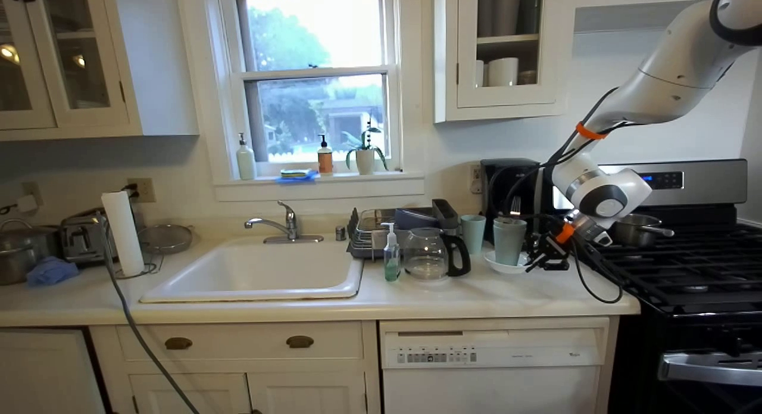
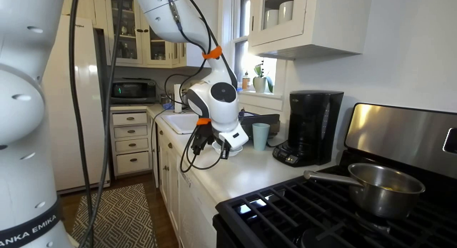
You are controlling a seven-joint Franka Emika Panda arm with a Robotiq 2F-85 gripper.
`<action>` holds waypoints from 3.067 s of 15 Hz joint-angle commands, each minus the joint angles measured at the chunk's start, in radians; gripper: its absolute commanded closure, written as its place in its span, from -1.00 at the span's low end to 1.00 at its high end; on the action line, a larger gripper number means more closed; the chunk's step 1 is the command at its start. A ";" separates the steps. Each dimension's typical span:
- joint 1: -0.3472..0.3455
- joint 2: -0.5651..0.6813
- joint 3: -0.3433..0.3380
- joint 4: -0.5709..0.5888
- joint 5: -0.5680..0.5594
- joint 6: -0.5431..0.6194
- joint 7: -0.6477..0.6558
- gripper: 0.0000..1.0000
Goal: Move the white plate with the grey cups on it to the left
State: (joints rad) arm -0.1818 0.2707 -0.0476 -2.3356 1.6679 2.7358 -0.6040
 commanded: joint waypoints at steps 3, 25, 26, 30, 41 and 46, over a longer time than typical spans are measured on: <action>0.027 0.062 0.028 0.104 0.019 0.004 -0.020 0.96; 0.065 0.257 0.040 0.331 0.030 0.053 -0.055 0.82; 0.066 0.256 0.040 0.331 0.030 0.054 -0.055 0.74; 0.070 0.247 0.040 0.331 0.027 0.058 -0.053 -0.01; 0.053 0.179 0.032 0.292 0.024 0.039 -0.046 -0.10; 0.048 0.165 0.030 0.282 0.026 0.038 -0.052 -0.07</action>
State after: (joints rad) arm -0.1294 0.4767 -0.0200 -2.0148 1.6703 2.7785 -0.6385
